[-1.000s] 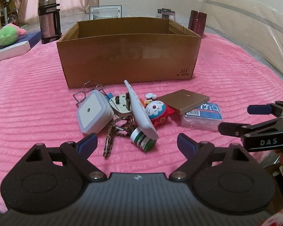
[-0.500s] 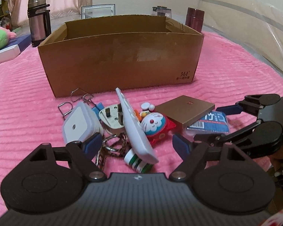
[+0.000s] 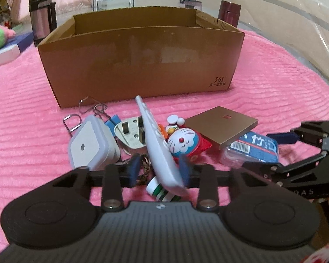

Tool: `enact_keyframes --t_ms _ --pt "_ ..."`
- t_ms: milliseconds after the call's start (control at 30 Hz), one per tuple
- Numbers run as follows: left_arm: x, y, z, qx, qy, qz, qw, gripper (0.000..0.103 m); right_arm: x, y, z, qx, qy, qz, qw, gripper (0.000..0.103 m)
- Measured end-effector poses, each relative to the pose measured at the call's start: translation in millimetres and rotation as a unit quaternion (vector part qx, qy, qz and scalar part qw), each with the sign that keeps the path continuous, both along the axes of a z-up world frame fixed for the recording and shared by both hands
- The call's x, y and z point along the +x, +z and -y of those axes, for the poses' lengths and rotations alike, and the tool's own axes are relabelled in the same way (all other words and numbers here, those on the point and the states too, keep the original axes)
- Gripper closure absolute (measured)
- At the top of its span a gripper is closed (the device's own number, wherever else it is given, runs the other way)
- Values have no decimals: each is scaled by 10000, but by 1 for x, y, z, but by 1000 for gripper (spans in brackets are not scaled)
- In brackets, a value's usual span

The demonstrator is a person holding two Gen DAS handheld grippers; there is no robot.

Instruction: Organize rigid objects

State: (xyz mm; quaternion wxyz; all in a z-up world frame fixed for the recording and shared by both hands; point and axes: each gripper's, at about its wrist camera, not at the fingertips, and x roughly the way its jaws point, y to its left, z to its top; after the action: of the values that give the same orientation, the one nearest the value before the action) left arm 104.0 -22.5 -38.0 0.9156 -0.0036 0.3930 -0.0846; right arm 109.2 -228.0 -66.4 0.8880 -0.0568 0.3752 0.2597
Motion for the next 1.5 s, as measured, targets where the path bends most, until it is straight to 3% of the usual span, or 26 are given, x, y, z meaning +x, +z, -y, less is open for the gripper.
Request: enact_keyframes --t_ms 133,300,467,567,900,1267,1500 --pt "-4 2 -18 -353 89 -68 9993 81 -11 0 -1 76 -79 -49 9999 36" --pt "-12 4 -55 -1250 333 -225 9913 83 -22 3 -2 193 -193 -131 9995 36" --pt "-23 3 -71 -1400 278 -179 9896 83 -30 1 -6 194 -312 -166 9992 36" --pt "-27 3 -68 -1238 133 -118 9921 82 -33 0 -9 135 -330 -118 9993 36" --pt "-11 -2 -30 -156 -329 142 9992 78 -32 -2 -13 72 -375 -98 9992 36" --pt "14 -12 -13 171 -812 -67 9965 78 -27 -7 -15 73 -369 -175 9991 35" --pt "26 -13 -4 250 -989 -316 9943 87 -25 -9 -18 34 -373 -211 9991 35"
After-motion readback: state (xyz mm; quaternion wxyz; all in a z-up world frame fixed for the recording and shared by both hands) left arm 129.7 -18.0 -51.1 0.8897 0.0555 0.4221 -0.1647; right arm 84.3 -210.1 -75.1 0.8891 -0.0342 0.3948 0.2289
